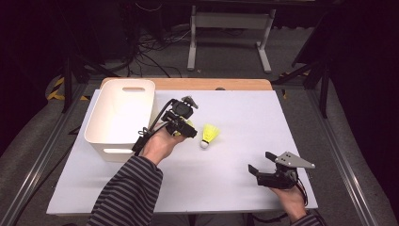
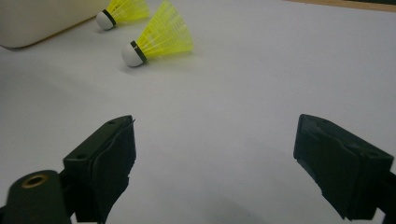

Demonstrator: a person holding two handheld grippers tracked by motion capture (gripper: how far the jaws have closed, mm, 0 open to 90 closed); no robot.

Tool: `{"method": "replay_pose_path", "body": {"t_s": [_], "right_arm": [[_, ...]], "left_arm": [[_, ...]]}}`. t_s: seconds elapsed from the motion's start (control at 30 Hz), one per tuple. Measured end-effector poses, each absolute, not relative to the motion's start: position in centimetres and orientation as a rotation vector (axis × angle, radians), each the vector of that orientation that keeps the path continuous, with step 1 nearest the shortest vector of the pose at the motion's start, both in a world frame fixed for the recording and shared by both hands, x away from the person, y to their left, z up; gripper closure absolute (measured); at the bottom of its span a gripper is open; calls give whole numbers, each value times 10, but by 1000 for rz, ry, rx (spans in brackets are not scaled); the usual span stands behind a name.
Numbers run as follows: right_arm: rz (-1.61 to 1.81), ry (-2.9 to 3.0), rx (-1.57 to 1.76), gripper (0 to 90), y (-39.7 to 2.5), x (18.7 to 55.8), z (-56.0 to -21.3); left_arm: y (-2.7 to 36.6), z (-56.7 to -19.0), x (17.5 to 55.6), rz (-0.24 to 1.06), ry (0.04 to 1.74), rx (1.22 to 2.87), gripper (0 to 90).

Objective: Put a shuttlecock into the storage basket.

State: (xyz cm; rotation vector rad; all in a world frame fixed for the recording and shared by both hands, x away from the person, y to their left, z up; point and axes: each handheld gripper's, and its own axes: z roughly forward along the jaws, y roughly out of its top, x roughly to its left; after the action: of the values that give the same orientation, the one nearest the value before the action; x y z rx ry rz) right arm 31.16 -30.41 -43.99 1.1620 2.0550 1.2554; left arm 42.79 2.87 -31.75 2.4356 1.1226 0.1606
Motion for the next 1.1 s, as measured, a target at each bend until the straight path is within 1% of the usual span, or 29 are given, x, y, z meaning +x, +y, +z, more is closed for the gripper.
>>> {"method": "replay_pose_path", "body": {"t_s": [0.27, 1.1], "right_arm": [[1257, 2054, 1161, 134, -304, 312, -440], [1271, 2041, 1157, 133, -305, 311, -439]], "left_arm": [[31, -308, 430, 180, 1106, 2444, 528], [48, -291, 434, 209, 1150, 2414, 533]]}}
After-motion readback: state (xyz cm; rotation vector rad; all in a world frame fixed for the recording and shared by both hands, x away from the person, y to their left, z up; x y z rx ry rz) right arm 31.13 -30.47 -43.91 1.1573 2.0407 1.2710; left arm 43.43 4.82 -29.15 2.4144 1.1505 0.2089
